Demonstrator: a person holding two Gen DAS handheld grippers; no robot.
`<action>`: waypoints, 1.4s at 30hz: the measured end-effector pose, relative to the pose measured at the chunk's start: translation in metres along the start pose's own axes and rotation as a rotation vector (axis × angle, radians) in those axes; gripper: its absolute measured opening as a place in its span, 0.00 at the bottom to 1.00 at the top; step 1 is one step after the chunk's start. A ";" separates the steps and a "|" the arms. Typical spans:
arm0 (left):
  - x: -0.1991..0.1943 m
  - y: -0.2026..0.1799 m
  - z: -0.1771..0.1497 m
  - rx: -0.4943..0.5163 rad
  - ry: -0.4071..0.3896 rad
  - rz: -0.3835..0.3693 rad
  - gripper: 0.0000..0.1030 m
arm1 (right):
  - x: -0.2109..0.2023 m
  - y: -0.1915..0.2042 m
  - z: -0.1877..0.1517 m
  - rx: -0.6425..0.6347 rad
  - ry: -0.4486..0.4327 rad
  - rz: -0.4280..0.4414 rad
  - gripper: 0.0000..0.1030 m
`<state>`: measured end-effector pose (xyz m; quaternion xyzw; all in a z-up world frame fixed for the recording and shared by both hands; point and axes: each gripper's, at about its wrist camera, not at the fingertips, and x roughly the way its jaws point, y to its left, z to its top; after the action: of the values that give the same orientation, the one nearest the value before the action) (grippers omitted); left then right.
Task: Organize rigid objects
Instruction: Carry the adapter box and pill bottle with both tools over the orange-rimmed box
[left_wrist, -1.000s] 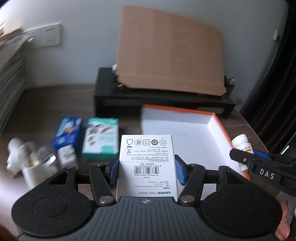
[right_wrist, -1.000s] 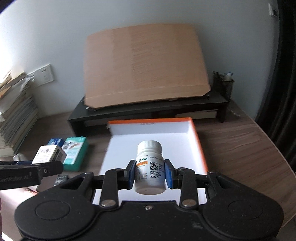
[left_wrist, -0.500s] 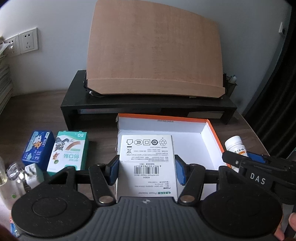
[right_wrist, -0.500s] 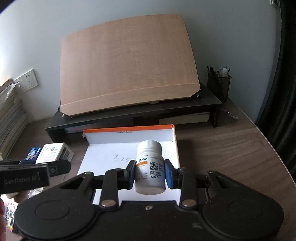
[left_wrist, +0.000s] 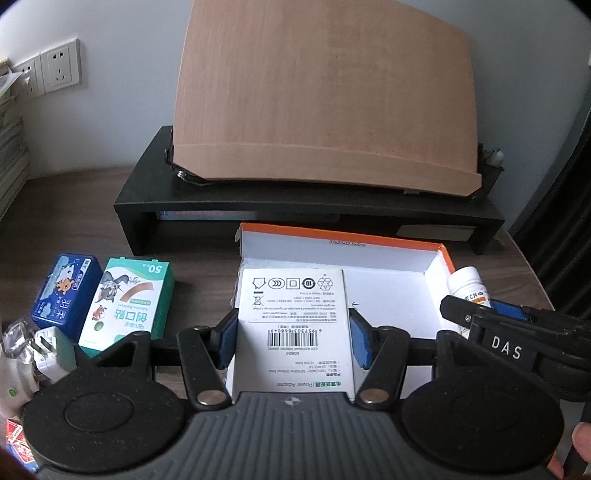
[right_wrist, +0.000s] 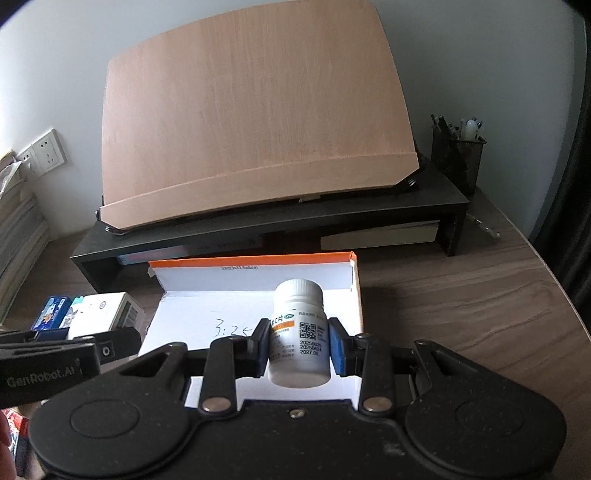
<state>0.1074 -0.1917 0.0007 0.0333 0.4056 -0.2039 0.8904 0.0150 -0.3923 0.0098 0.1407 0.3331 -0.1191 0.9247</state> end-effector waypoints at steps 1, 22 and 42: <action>0.002 0.000 0.000 -0.002 0.003 0.002 0.58 | 0.002 0.000 0.001 -0.001 0.002 -0.001 0.39; 0.031 -0.012 0.001 0.001 0.030 0.022 0.58 | 0.031 -0.007 0.007 -0.021 0.033 -0.014 0.39; 0.046 -0.015 0.004 0.013 0.051 0.030 0.58 | 0.050 -0.005 0.010 -0.044 0.051 -0.038 0.39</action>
<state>0.1315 -0.2215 -0.0293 0.0500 0.4263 -0.1923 0.8825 0.0568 -0.4070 -0.0168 0.1168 0.3616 -0.1257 0.9164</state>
